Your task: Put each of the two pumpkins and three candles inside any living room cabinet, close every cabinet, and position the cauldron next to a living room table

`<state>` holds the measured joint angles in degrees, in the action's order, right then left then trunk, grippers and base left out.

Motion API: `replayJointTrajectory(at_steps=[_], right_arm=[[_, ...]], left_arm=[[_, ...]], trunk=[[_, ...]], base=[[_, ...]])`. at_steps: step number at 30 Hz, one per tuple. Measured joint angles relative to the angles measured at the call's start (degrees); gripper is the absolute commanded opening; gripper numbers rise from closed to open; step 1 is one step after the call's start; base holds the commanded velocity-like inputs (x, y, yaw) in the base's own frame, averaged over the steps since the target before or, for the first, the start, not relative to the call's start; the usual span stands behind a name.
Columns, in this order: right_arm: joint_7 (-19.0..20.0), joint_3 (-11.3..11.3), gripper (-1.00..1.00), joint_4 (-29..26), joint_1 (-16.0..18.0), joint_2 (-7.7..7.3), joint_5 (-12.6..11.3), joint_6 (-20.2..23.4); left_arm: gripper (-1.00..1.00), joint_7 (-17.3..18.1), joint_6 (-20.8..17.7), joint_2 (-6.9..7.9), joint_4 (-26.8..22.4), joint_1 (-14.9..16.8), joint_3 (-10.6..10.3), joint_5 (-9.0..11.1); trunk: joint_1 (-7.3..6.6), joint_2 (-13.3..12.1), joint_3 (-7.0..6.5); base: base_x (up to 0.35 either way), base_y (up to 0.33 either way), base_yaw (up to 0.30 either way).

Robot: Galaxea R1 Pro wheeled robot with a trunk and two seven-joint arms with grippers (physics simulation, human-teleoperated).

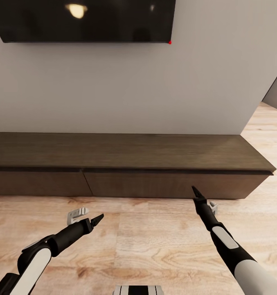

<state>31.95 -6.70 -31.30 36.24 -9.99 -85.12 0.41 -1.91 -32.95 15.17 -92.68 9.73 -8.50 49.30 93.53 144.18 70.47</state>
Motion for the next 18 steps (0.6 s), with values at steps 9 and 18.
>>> replayJointTrajectory(at_steps=[9,18], right_arm=[[-0.58,0.19,1.00,0.52,-0.06,-0.08,-0.25,1.49],[3.75,1.01,1.00,2.63,-0.06,-1.65,-3.92,13.05]], left_arm=[[1.00,0.00,-0.04,0.34,0.00,0.00,0.01,0.00],[1.00,0.00,-0.23,0.56,0.00,0.00,0.02,0.07]], trunk=[[0.00,0.00,0.00],[0.00,0.00,0.00]], base=[[0.000,0.000,0.000],[0.000,0.000,0.000]])
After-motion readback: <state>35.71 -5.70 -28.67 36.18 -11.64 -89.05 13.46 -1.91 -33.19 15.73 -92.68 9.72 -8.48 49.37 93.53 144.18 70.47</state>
